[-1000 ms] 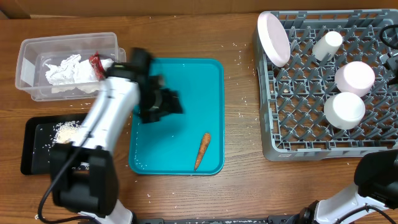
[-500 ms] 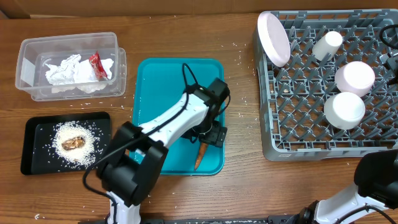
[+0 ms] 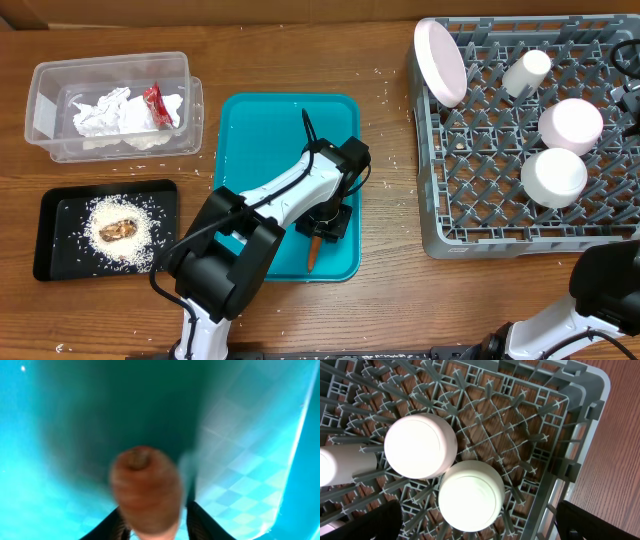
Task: Sort waste into correct bins and load items into the dishwasher
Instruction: 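Lift the carrot with left gripper and carry it left to black tray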
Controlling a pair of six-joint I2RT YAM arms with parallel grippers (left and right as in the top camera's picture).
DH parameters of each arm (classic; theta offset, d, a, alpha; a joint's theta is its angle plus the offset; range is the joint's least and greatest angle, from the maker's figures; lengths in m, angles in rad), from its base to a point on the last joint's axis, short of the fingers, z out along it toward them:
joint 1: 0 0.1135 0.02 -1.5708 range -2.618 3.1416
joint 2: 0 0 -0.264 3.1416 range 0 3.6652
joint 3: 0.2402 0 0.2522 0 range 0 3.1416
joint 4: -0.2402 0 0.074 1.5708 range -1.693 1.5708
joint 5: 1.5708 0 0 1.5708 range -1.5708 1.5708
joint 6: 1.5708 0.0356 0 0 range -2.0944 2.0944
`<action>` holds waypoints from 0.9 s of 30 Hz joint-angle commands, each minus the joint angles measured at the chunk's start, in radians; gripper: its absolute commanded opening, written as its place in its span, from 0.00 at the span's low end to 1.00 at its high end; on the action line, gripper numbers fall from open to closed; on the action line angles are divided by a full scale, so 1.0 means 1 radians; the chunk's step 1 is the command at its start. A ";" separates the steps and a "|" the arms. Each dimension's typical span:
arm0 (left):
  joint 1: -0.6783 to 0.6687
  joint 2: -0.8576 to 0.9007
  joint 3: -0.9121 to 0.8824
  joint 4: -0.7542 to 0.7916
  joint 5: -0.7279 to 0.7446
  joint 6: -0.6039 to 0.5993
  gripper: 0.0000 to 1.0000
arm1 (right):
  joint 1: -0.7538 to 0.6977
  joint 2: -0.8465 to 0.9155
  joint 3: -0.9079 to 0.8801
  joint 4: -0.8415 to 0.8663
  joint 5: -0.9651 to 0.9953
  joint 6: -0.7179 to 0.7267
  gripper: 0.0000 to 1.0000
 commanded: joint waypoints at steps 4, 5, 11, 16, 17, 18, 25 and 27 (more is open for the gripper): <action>0.031 -0.003 0.113 -0.100 -0.046 -0.071 0.38 | 0.000 -0.014 0.002 0.005 0.007 0.000 1.00; 0.048 -0.011 0.141 -0.126 -0.051 -0.073 0.38 | 0.000 -0.014 0.002 0.005 0.007 0.000 1.00; 0.195 -0.082 0.278 -0.225 -0.056 -0.072 0.35 | 0.000 -0.014 0.002 0.005 0.007 0.000 1.00; 0.292 -0.119 0.283 -0.234 0.111 0.042 0.45 | 0.000 -0.014 0.002 0.005 0.007 0.000 1.00; 0.286 -0.117 0.267 -0.230 0.141 0.056 0.45 | 0.000 -0.014 0.002 0.005 0.007 0.000 1.00; 0.275 -0.117 0.248 -0.224 0.153 0.056 0.44 | 0.000 -0.014 0.002 0.005 0.007 0.000 1.00; 0.119 -0.115 0.053 -0.066 0.151 0.018 0.53 | 0.000 -0.014 0.002 0.005 0.007 0.000 1.00; 0.073 -0.110 0.008 -0.025 0.120 -0.026 0.57 | 0.000 -0.014 0.002 0.005 0.007 0.000 1.00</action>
